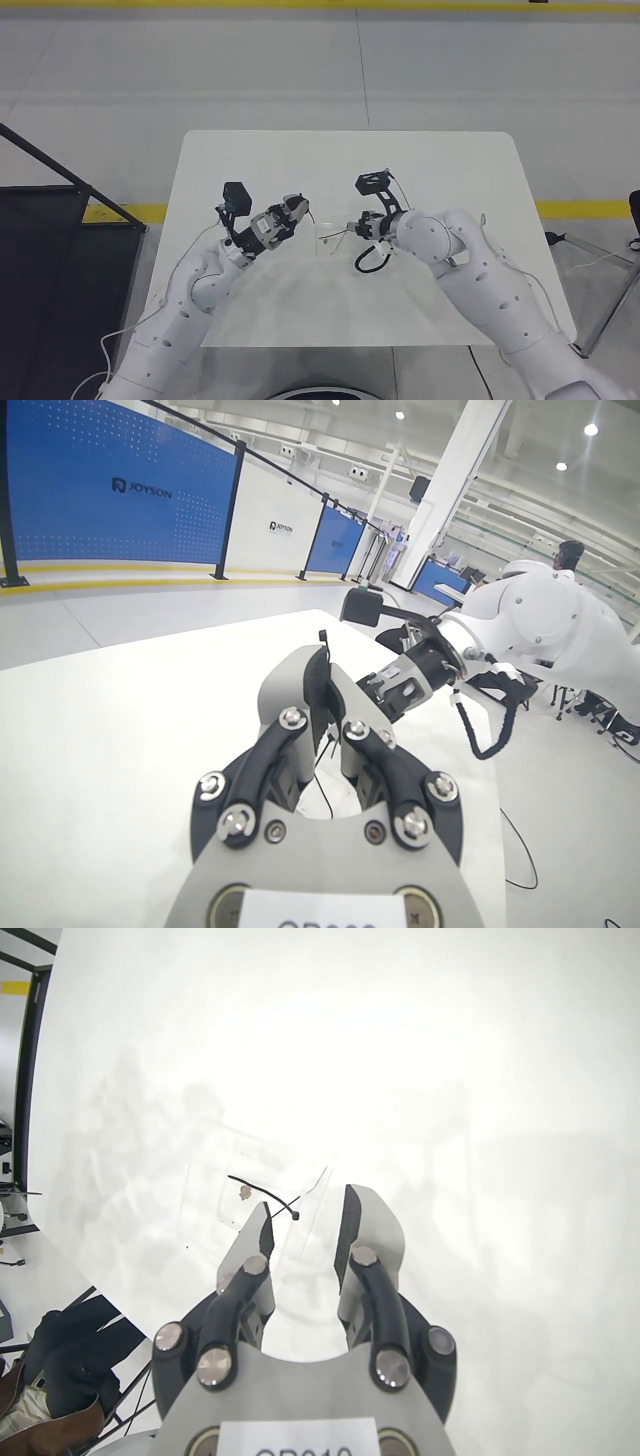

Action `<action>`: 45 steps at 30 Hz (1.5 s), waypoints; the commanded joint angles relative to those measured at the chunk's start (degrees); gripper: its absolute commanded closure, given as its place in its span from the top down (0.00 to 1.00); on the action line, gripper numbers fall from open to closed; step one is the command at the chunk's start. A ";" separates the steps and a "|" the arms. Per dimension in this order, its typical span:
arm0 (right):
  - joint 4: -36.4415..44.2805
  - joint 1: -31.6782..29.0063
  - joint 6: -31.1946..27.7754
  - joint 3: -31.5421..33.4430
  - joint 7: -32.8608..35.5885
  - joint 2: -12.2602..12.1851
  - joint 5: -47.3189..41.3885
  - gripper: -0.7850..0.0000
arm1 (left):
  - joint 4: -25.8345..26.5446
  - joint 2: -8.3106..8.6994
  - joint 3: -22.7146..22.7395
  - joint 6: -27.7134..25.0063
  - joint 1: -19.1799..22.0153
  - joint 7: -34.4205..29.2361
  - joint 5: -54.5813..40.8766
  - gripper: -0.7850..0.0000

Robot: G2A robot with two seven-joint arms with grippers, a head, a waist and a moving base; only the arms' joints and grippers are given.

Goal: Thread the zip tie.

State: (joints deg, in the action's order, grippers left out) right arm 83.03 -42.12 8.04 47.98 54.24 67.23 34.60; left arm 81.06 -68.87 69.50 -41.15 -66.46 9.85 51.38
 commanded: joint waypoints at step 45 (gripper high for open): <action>-2.00 -0.48 -1.62 2.66 -0.71 2.05 -0.97 0.00 | 0.00 0.00 0.00 -0.01 0.01 0.00 0.01 0.00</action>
State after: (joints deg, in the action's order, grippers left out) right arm 80.87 -42.45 6.44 50.41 53.90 69.29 33.75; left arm 81.05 -68.87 69.49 -41.16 -66.45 9.84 51.39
